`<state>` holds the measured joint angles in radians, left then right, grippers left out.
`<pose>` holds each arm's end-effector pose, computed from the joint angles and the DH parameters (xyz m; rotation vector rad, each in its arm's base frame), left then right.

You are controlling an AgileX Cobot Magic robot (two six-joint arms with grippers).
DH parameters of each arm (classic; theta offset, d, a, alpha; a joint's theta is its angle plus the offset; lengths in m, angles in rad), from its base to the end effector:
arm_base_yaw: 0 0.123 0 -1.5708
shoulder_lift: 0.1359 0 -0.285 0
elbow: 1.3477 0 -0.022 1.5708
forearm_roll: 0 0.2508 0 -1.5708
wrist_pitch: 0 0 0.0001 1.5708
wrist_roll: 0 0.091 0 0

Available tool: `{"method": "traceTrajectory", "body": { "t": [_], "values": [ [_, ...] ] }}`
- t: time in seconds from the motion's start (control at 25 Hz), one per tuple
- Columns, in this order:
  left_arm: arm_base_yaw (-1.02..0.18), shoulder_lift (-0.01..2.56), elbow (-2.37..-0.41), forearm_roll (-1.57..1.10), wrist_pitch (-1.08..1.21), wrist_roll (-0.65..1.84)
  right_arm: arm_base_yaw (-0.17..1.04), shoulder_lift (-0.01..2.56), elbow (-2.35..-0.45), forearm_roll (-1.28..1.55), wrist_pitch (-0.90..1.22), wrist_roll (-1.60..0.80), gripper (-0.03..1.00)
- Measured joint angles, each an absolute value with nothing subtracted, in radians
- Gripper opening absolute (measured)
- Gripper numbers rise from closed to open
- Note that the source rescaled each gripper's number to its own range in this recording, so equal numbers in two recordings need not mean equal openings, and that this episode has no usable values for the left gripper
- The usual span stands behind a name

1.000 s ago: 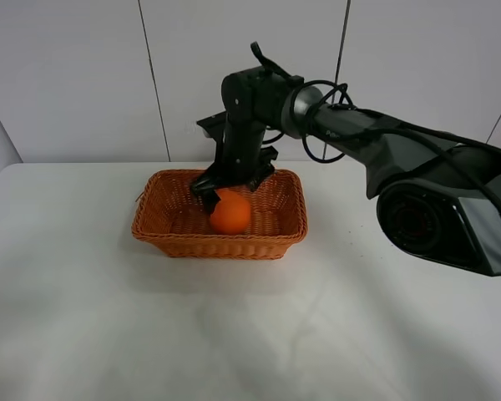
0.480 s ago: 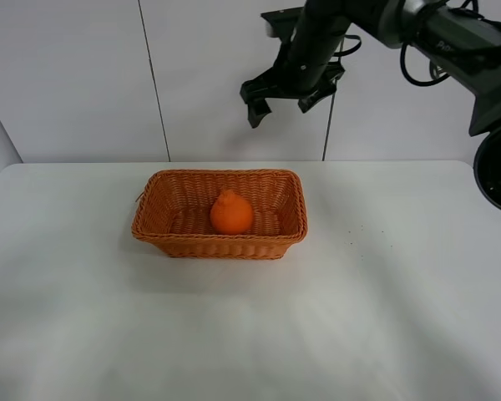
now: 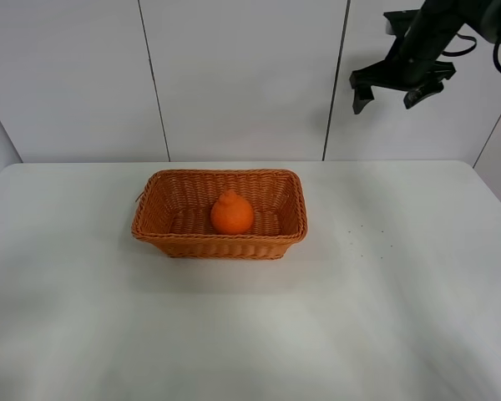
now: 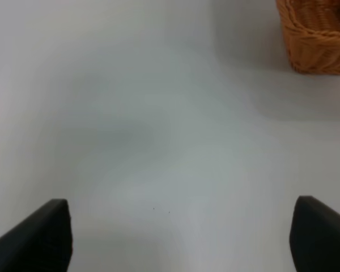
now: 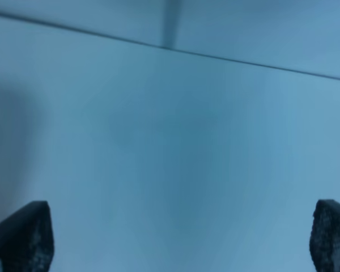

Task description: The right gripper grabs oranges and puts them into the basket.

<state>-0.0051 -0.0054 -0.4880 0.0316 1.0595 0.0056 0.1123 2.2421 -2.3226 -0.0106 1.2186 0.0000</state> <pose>-0.0042 0.0025 0.2741 0.0097 2.0495 0.0382 0.4916 0.0545 0.3046 -0.1485 2.6176 0.0248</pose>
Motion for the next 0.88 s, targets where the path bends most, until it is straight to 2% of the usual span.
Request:
{"method": "traceTrajectory", "body": {
  "t": [0.28, 0.48, 0.64, 0.88],
  "values": [
    [-0.005, -0.005, -0.488, 0.032, 1.060, 0.006, 0.046, 2.215, -2.275, -0.009, 1.219, 0.000, 1.00],
    [-0.005, -0.005, -0.488, 0.032, 1.060, 0.006, 0.046, 2.117, -2.143, -0.008, 1.218, 0.000, 1.00],
    [-0.005, -0.005, -0.488, 0.032, 1.060, 0.006, 0.046, 1.946, -1.928, 0.000, 1.217, 0.000, 1.00],
    [-0.005, -0.005, -0.488, 0.032, 1.060, 0.006, 0.046, 1.581, -1.467, 0.030, 1.215, 0.000, 1.00]
  ]
}}
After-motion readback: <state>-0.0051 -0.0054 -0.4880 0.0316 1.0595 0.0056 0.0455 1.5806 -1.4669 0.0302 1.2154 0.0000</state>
